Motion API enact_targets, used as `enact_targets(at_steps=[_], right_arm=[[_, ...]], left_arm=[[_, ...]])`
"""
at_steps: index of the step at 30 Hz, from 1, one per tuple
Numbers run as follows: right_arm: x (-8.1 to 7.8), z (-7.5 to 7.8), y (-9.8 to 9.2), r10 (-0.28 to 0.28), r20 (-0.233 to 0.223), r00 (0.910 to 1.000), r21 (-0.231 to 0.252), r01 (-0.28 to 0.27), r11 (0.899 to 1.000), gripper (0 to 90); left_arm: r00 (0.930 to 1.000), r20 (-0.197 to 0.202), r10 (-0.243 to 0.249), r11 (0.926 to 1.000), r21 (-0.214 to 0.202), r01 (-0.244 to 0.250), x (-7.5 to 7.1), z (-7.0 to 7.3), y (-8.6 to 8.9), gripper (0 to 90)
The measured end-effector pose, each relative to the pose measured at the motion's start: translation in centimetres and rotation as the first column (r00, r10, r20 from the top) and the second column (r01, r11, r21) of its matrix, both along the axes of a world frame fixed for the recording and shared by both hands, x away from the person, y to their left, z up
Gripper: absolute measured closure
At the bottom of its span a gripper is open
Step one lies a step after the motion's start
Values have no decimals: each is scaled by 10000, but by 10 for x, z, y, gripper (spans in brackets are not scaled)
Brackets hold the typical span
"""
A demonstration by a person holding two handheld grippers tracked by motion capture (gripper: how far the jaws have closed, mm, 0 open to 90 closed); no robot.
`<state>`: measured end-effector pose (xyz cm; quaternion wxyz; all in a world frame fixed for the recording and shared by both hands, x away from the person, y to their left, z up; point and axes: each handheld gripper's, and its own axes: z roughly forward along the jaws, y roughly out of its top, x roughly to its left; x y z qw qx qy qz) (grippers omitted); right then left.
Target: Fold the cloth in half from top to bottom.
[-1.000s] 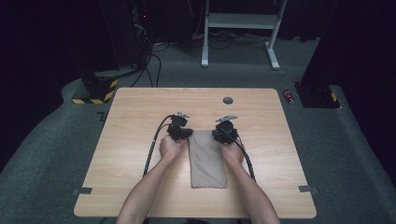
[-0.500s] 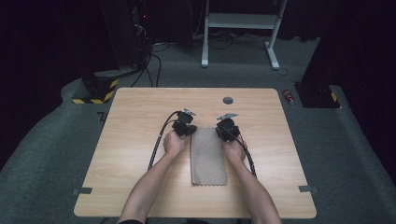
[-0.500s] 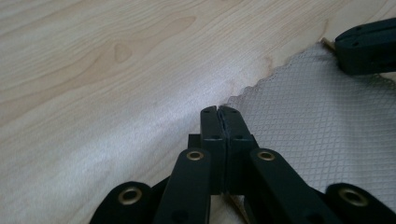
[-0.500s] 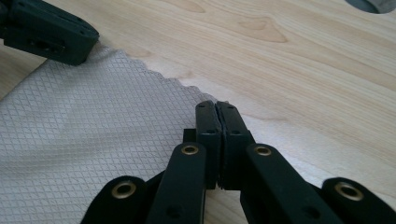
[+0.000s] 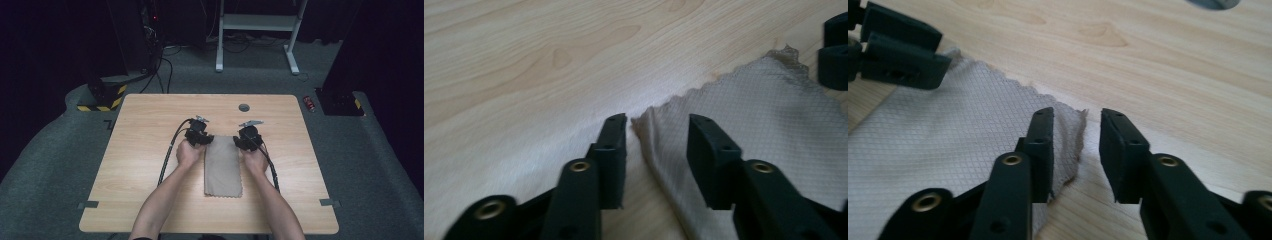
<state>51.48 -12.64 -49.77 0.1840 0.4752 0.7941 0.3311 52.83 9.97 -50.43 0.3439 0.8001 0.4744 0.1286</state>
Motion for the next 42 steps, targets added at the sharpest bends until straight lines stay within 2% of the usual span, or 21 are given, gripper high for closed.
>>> enact_targets(at_steps=[1, 3, 5, 8, 10, 14, 17, 18, 22, 26, 30, 32, 34, 37, 42], right_arm=[[-4, 3, -2, 18, 89, 10000, 60, -19, 10000, 630], [-15, 7, -5, 243, 262, 9994, 140, -247, 9996, 626], [-27, 7, -7, 554, 294, 9980, 10, -555, 9985, 635], [-47, 1, -9, 1098, 266, 9936, -39, -1097, 9940, 652], [-62, -5, -10, 1303, 196, 9913, 12, -1303, 9915, 657], [-91, -13, -13, 1710, 140, 9852, 269, -1714, 9848, 657], [-115, -13, -13, 2134, 247, 9767, 155, -2138, 9768, 656], [-123, -13, -13, 2201, 264, 9751, 117, -2205, 9753, 656], [-147, -14, -14, 2444, 313, 9692, -162, -2440, 9697, 651], [-164, -15, -16, 2566, 249, 9662, -134, -2563, 9665, 650], [-174, -19, -16, 2619, 228, 9648, -378, -2610, 9646, 664], [-175, -20, -16, 2605, 216, 9652, -278, -2599, 9652, 696], [-177, -20, -15, 2741, 235, 9614, -313, -2733, 9614, 764], [-177, -19, -13, 2954, 210, 9551, -378, -2945, 9549, 816], [-178, -19, -13, 3042, 118, 9525, -380, -3035, 9521, 849]], left_arm=[[10000, 71, -16, 10000, -56, 16, -6, 2, 1, 549], [9996, 169, -218, 9997, 135, 216, -18, 5, 1, 513], [9980, 336, -543, 9979, 382, 530, -32, 7, 0, 493], [9940, 412, -1017, 9924, 744, 984, -52, 6, -3, 477], [9926, 358, -1162, 9895, 911, 1126, -66, 3, -4, 471], [9905, 330, -1332, 9901, 498, 1315, -97, 6, 3, 465], [9889, 77, -1482, 9889, 133, 1480, -123, 6, 9, 466], [9878, 22, -1560, 9878, 16, 1560, -131, 5, 11, 477], [9819, -189, -1883, 9821, -23, 1883, -158, 2, 13, 564], [9736, -608, -2201, 9754, 11, 2205, -171, -3, 11, 647], [9688, -534, -2420, 9698, 196, 2433, -175, -3, 9, 738], [9664, -451, -2531, 9667, 281, 2545, -176, -4, 7, 823], [9634, -543, -2625, 9643, 215, 2640, -177, -4, 7, 886], [9596, -618, -2744, 9609, 201, 2761, -176, -4, 8, 900], [9572, -811, -2779, 9601, 87, 2795, -178, -3, 12, 900]])
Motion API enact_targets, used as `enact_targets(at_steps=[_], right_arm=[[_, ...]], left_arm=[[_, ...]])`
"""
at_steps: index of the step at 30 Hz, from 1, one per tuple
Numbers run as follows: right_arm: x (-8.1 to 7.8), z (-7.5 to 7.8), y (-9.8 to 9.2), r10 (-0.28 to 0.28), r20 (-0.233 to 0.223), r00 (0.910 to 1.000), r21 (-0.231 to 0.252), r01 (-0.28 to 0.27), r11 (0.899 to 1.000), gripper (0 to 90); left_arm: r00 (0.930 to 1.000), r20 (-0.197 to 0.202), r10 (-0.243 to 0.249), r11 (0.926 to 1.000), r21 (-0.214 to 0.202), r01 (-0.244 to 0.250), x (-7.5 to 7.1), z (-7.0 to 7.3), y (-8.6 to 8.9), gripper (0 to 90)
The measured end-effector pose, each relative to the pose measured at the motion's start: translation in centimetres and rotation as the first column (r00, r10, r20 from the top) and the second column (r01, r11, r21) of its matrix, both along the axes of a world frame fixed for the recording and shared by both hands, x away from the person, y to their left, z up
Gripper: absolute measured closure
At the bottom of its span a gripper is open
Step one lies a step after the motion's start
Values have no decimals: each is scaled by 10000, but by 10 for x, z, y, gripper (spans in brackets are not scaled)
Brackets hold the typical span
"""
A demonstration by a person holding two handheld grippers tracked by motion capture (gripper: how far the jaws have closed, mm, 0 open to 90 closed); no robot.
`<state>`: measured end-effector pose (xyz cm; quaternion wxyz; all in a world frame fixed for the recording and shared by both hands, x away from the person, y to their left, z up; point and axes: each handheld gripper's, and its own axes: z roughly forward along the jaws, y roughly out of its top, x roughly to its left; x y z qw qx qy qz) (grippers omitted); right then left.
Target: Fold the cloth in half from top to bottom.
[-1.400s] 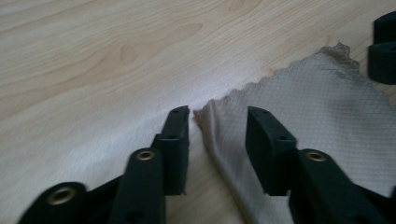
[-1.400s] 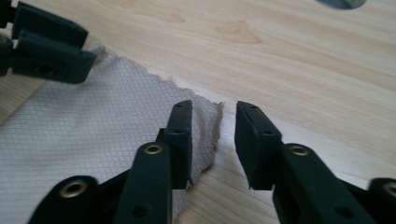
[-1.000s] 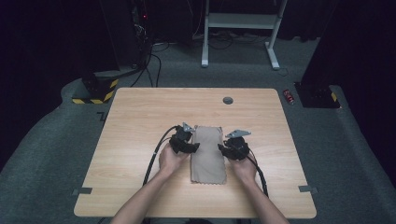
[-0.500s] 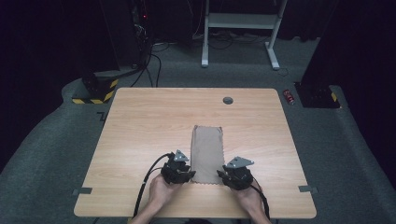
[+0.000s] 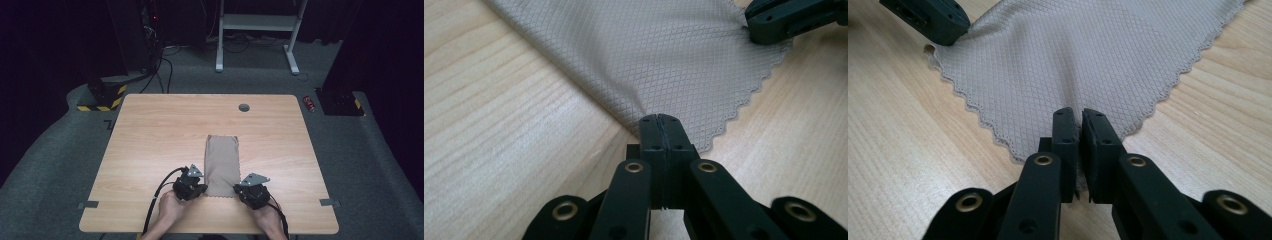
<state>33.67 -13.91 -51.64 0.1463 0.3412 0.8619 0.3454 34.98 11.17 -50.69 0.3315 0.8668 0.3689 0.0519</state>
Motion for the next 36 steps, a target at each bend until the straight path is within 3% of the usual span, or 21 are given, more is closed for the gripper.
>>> enact_targets(at_steps=[5, 9, 12, 15, 25, 27, 29, 36], right_arm=[[-6, 1, 4, 153, -30, 9999, -127, -153, 9998, 847], [-6, 1, 4, 139, -46, 9999, -98, -139, 9999, 791], [-1, 1, 0, 33, -133, 9999, 115, -32, 9999, 740], [8, 5, -4, -198, -30, 9998, 277, 198, 9994, 735], [66, 12, -15, -1382, -207, 9902, 1110, 1396, 9840, 737], [78, 12, -15, -1577, -216, 9872, 1046, 1591, 9817, 734], [87, 13, -15, -1663, 89, 9860, 970, 1646, 9816, 729], [115, 18, -14, -2002, -179, 9796, 1288, 2008, 9711, 722]], left_arm=[[9999, -160, 18, 10000, 5, -18, -4, 1, 4, 900], [9995, -304, 103, 9996, -249, -111, -3, -1, 7, 893], [9995, -153, 280, 9988, -393, -286, -2, 0, 9, 753], [9963, 275, 820, 9955, -489, -806, 5, 3, 12, 638], [9710, 554, 2326, 9691, -971, -2266, 62, 2, 19, 541], [9686, 669, 2396, 9685, -867, -2336, 73, 3, 17, 525], [9661, 857, 2435, 9680, -845, -2365, 84, 6, 13, 523], [9602, 983, 2613, 9630, -941, -2524, 116, 11, -1, 505]])
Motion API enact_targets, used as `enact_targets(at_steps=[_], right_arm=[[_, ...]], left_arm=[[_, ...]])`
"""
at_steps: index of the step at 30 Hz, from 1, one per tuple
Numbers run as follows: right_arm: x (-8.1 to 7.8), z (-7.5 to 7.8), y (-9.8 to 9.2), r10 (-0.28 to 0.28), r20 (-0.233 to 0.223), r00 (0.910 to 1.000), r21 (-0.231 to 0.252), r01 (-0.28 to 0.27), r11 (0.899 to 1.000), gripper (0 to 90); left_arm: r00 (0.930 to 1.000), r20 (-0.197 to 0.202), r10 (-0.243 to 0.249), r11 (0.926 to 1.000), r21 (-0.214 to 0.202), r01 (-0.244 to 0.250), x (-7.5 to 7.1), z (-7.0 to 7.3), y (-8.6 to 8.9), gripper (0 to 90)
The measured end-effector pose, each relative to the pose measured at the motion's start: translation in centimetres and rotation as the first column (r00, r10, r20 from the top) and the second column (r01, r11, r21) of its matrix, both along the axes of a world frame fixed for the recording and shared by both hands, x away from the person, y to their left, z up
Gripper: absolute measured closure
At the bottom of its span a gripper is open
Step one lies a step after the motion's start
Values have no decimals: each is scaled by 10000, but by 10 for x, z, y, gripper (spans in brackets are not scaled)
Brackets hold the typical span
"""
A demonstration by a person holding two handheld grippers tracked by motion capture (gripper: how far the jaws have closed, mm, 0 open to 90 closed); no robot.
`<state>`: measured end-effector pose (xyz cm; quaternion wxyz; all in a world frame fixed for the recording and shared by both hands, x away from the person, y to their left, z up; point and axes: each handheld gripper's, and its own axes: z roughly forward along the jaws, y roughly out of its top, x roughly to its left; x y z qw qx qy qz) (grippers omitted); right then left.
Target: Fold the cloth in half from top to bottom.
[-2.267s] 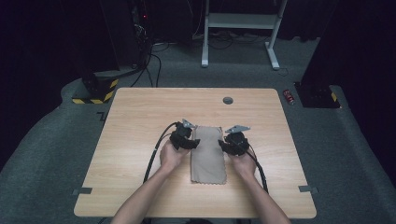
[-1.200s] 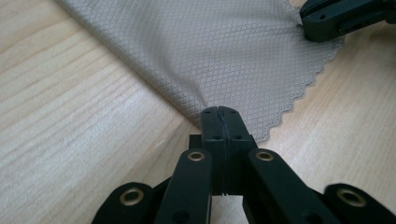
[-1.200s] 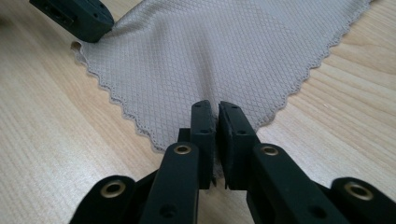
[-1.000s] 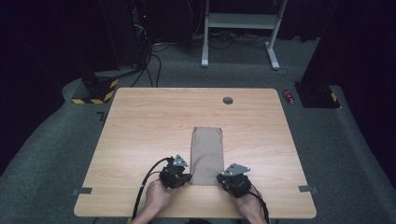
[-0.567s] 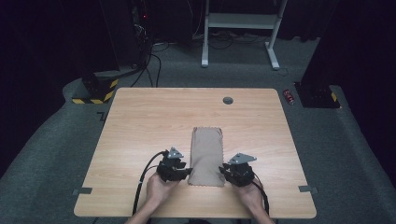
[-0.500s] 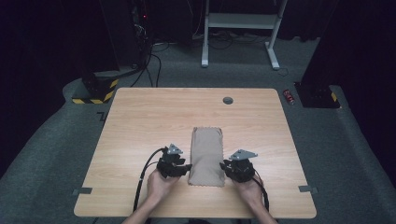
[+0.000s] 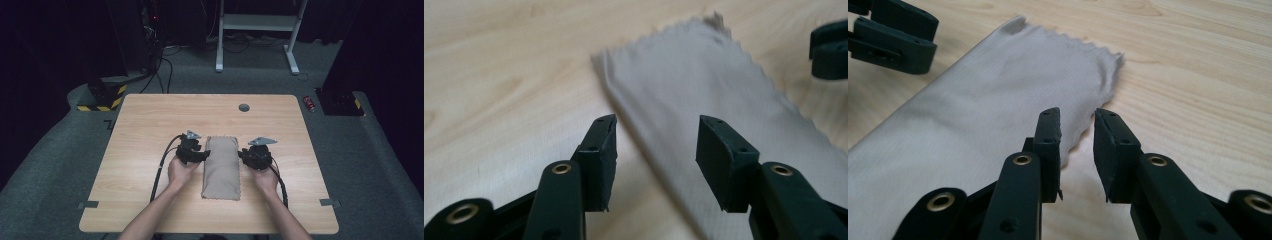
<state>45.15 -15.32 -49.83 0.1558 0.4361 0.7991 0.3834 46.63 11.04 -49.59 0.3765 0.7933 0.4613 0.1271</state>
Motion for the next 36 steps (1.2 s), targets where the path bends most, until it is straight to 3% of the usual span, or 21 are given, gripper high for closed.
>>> enact_targets(at_steps=[9, 15, 16, 19, 23, 26, 29, 34, 36], right_arm=[[25, -4, 3, -407, -173, 9990, -82, 406, 9991, 716], [40, -7, 8, -729, -212, 9971, -155, 726, 9972, 698], [43, -8, 9, -809, -376, 9960, -134, 804, 9967, 697], [51, -8, 14, -1005, -293, 9945, -99, 1003, 9949, 699], [63, -10, 22, -1080, -412, 9933, -426, 1063, 9934, 707], [68, -12, 26, -1087, -672, 9918, -448, 1059, 9934, 691], [72, -13, 32, -1002, -708, 9924, -773, 947, 9925, 672], [75, -16, 34, -1117, -533, 9923, -918, 1065, 9901, 674], [76, -17, 33, -1108, -448, 9928, -969, 1061, 9896, 678]], left_arm=[[9996, 39, 276, 9989, 372, -277, 31, 2, -14, 492], [9984, -261, 502, 9953, 837, -479, 47, -6, -18, 491], [9981, -177, 592, 9942, 907, -573, 48, -7, -17, 492], [9967, -124, 807, 9925, 928, -792, 51, -9, -15, 503], [9956, -96, 933, 9914, 926, -921, 54, -13, -13, 528], [9965, -127, 825, 9919, 980, -809, 57, -14, -15, 535], [9971, -208, 736, 9906, 1168, -706, 60, -14, -19, 536], [9971, -269, 714, 9904, 1207, -677, 64, -14, -20, 581], [9983, -170, 554, 9897, 1332, -526, 64, -14, -21, 641]])
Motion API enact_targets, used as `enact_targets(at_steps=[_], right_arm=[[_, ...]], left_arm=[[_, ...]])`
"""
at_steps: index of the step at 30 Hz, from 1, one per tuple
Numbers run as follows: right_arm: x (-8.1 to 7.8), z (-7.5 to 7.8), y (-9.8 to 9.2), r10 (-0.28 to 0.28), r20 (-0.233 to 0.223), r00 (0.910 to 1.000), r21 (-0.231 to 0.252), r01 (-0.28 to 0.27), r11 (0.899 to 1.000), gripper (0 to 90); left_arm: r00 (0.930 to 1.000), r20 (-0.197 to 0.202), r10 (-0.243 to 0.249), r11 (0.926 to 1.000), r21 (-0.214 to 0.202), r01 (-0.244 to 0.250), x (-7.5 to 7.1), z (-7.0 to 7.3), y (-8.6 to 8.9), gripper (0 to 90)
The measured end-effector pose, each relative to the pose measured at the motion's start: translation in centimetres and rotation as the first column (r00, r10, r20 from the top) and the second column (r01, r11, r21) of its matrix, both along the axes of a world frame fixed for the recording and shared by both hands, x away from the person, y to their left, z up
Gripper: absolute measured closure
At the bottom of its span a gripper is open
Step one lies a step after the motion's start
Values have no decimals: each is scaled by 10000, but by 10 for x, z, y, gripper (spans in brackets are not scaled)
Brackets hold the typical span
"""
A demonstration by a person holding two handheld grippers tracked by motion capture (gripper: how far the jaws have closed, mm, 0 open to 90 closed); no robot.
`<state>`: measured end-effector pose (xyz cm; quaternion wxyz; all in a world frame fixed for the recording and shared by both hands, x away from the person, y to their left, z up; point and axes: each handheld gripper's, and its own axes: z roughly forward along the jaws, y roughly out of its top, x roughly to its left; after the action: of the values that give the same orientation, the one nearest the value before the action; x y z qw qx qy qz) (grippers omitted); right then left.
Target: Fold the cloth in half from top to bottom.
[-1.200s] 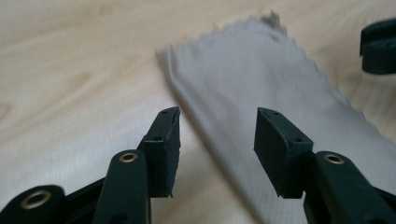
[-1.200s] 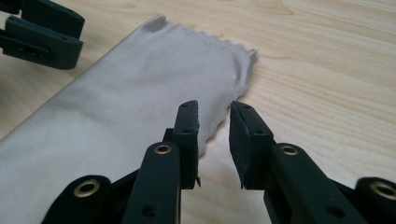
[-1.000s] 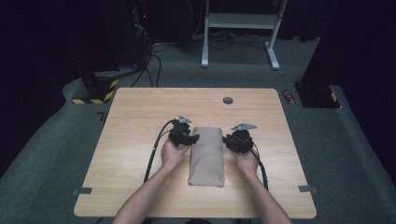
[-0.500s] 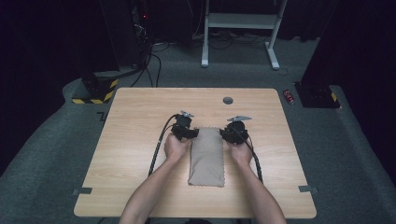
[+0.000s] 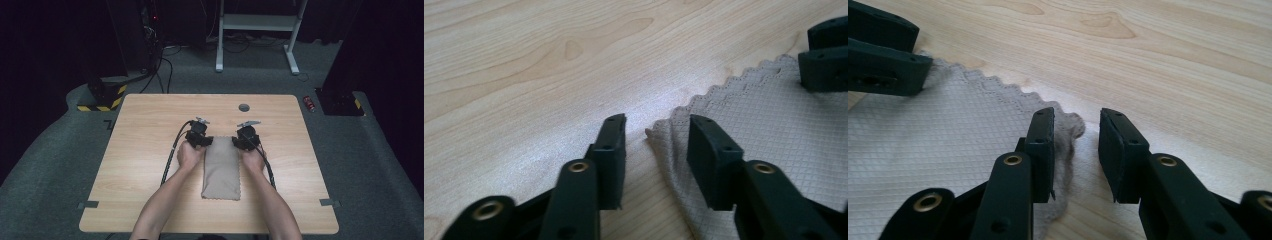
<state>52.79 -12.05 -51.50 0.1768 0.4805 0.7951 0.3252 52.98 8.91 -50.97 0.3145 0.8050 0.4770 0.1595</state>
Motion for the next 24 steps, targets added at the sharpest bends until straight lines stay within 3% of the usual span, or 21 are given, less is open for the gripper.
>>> enact_targets(at_steps=[8, 11, 19, 24], right_arm=[[2, -2, 2, 320, 132, 9994, 188, -322, 9993, 825], [3, -3, 1, 467, 102, 9989, 298, -470, 9985, 877], [3, -1, -3, 415, 33, 9991, 591, -416, 9974, 892], [-1, 7, -5, 513, 176, 9985, 699, -524, 9962, 893]], left_arm=[[9965, -353, -756, 9971, 100, 760, 4, 3, -6, 874], [9965, -338, -764, 9971, 8, 764, 6, 3, -5, 885], [9964, -595, -609, 9929, -1054, 544, 9, 1, 7, 890], [9968, -325, -726, 9884, -1362, 676, 5, 9, 11, 890]])
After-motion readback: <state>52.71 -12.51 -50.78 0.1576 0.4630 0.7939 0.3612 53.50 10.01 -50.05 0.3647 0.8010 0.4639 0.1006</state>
